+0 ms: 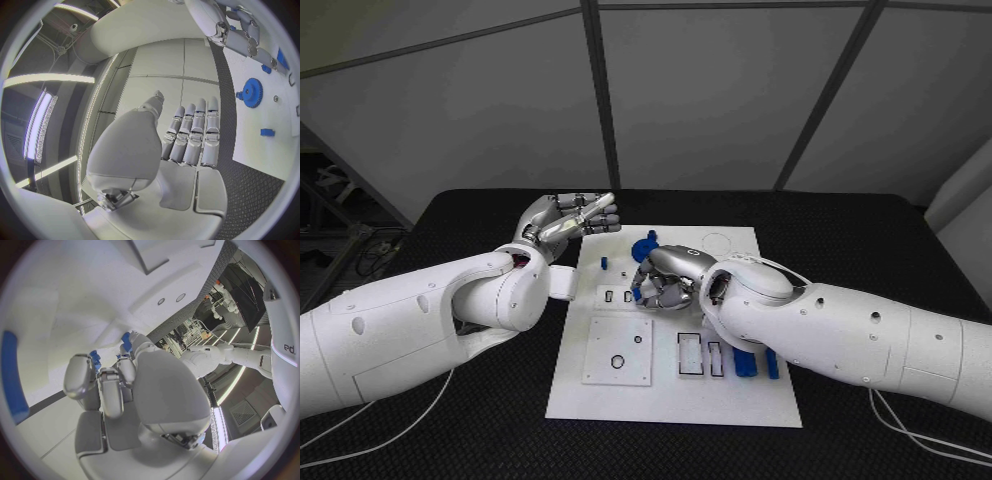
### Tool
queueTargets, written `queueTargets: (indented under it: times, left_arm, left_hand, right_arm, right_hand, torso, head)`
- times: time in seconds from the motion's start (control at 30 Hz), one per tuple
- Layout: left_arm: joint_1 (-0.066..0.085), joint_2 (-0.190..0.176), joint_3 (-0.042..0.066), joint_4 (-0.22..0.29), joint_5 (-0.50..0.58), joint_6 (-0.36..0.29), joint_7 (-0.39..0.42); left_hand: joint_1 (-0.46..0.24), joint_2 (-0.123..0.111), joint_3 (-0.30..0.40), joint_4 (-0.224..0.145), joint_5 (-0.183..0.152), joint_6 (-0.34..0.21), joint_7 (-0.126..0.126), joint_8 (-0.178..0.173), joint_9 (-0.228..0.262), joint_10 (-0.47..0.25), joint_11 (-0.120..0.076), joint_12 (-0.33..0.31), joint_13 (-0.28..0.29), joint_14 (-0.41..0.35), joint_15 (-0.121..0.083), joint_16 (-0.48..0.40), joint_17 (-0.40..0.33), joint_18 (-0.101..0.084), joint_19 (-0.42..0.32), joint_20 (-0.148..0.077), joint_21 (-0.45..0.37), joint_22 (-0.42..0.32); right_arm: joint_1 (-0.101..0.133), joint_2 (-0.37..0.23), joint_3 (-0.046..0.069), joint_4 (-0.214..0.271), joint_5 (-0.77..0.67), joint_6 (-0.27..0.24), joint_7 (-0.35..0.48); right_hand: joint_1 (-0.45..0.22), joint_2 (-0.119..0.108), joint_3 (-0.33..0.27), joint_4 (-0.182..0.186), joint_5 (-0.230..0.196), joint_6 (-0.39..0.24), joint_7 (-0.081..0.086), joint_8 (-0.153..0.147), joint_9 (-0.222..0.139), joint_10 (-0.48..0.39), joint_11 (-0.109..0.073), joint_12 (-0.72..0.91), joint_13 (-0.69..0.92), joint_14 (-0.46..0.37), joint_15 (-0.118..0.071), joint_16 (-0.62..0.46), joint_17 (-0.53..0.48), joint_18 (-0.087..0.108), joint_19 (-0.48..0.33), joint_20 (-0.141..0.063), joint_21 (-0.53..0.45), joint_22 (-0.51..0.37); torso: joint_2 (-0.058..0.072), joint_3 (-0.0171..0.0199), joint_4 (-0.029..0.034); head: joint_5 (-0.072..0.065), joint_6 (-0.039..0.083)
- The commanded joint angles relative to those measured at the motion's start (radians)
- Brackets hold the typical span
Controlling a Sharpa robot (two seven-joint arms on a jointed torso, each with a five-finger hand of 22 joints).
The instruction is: Assemble the parts on the task board
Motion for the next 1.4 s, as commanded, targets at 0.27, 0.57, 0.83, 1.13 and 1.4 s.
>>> queueTargets:
  times: [0.27,0.57,0.83,1.13,1.4]
  left_arm:
    - [0.002,0.001,0.001,0.0,-0.011,0.013,0.002]
    - [0.002,0.001,0.001,0.0,-0.011,0.014,0.001]
    - [0.002,0.0,0.001,0.001,-0.011,0.014,0.001]
    - [0.002,-0.001,0.001,0.002,-0.011,0.015,0.0]
    - [0.002,-0.001,0.001,0.001,-0.011,0.016,-0.001]
  left_hand:
    - [-0.006,0.009,-0.001,-0.007,-0.003,0.005,-0.001,-0.007,-0.001,0.005,-0.001,-0.004,0.0,-0.001,0.004,-0.007,-0.002,-0.02,-0.004,0.005,-0.005,-0.001]
    - [-0.006,0.009,-0.001,-0.007,-0.003,0.005,-0.001,-0.007,-0.001,0.005,-0.001,-0.004,0.0,-0.001,0.004,-0.007,-0.002,-0.02,-0.004,0.005,-0.005,-0.001]
    - [-0.006,0.009,-0.001,-0.007,-0.003,0.005,-0.001,-0.007,-0.001,0.005,-0.001,-0.004,0.0,-0.001,0.004,-0.007,-0.002,-0.02,-0.004,0.005,-0.005,-0.001]
    - [-0.007,0.009,-0.002,-0.008,-0.003,0.005,0.0,-0.008,-0.001,0.005,0.0,-0.006,0.0,-0.001,0.004,-0.009,-0.002,-0.02,-0.005,0.006,-0.006,-0.002]
    - [-0.007,0.009,-0.002,-0.008,-0.003,0.005,0.0,-0.008,-0.001,0.005,0.0,-0.006,0.0,-0.001,0.004,-0.009,-0.002,-0.02,-0.005,0.006,-0.006,-0.002]
  right_arm:
    - [-0.002,0.001,-0.004,-0.006,-0.02,0.036,-0.031]
    - [-0.002,0.005,-0.004,-0.008,-0.021,0.043,-0.037]
    - [-0.002,0.008,-0.004,-0.01,-0.023,0.048,-0.041]
    - [-0.002,0.011,-0.004,-0.012,-0.025,0.051,-0.044]
    - [-0.002,0.014,-0.004,-0.013,-0.025,0.052,-0.044]
  right_hand:
    - [-0.019,-0.006,0.008,0.003,0.003,-0.003,0.005,-0.005,-0.001,-0.02,0.004,-0.015,-0.014,0.104,-0.005,0.005,0.263,-0.012,-0.004,-0.003,-0.001,-0.005]
    - [-0.032,-0.014,0.011,0.004,0.007,-0.013,0.008,-0.011,-0.003,-0.03,0.007,-0.025,-0.024,0.103,-0.002,0.004,0.261,-0.011,-0.008,-0.001,-0.004,-0.009]
    - [-0.038,-0.019,0.013,0.004,0.009,-0.019,0.011,-0.015,-0.004,-0.034,0.009,-0.029,-0.028,0.103,-0.001,0.003,0.26,-0.011,-0.009,0.0,-0.006,-0.011]
    - [-0.046,-0.026,0.018,0.003,0.009,-0.033,0.016,-0.024,-0.007,-0.042,0.013,-0.036,-0.035,0.103,0.002,0.003,0.259,-0.01,-0.012,0.003,-0.009,-0.015]
    - [-0.05,-0.031,0.021,0.002,0.009,-0.042,0.02,-0.03,-0.008,-0.048,0.016,-0.04,-0.04,0.103,0.005,0.002,0.258,-0.009,-0.014,0.005,-0.01,-0.017]
  torso:
    - [0.0,-0.0003,0.0002]
    - [0.0,-0.0001,0.0005]
    - [0.0,-0.0004,0.0004]
    - [0.0,-0.0002,0.001]
    - [0.0,0.0,0.0009]
  head:
    - [-0.003,0.0]
    - [-0.002,0.0]
    - [-0.001,-0.002]
    - [-0.001,-0.001]
    - [-0.001,-0.002]
